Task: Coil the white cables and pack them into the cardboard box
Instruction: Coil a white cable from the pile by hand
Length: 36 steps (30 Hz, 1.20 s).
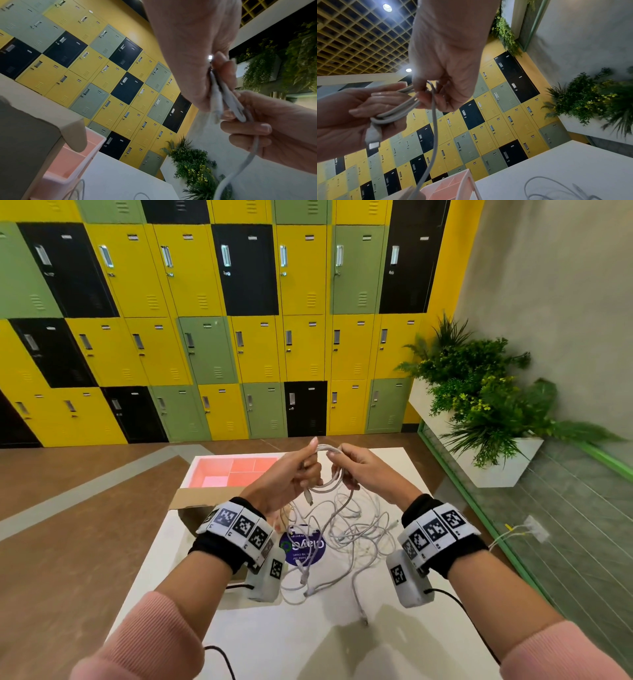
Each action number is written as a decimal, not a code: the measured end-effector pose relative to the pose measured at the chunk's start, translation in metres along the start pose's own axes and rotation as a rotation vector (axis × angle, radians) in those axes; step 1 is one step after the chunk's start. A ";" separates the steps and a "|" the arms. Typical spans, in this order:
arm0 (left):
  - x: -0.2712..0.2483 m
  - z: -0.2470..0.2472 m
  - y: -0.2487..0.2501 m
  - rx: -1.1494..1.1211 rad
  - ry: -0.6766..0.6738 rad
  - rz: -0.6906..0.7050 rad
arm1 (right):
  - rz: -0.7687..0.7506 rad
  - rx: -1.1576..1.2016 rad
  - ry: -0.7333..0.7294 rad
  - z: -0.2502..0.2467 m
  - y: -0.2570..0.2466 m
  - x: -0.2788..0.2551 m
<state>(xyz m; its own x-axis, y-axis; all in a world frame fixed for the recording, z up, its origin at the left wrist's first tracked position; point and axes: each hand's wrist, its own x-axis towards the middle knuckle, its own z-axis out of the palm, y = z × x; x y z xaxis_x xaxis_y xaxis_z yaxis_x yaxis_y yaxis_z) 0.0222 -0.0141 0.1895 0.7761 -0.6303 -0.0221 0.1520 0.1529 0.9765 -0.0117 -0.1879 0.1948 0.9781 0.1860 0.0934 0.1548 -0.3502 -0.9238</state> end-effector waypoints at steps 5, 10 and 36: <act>0.000 -0.003 0.002 0.075 0.029 0.025 | -0.091 -0.051 0.076 -0.005 0.002 -0.001; -0.003 0.000 -0.007 0.206 -0.034 0.002 | -0.204 -0.017 0.175 -0.014 -0.006 -0.001; -0.012 -0.001 0.007 -0.088 0.047 0.062 | 0.137 -0.383 0.149 -0.017 0.063 -0.012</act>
<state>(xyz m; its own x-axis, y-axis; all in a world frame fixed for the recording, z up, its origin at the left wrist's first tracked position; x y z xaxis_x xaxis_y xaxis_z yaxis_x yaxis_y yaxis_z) 0.0145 -0.0045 0.1962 0.8129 -0.5818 0.0254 0.1546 0.2576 0.9538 -0.0113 -0.2276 0.1416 0.9982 -0.0104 0.0584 0.0355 -0.6834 -0.7292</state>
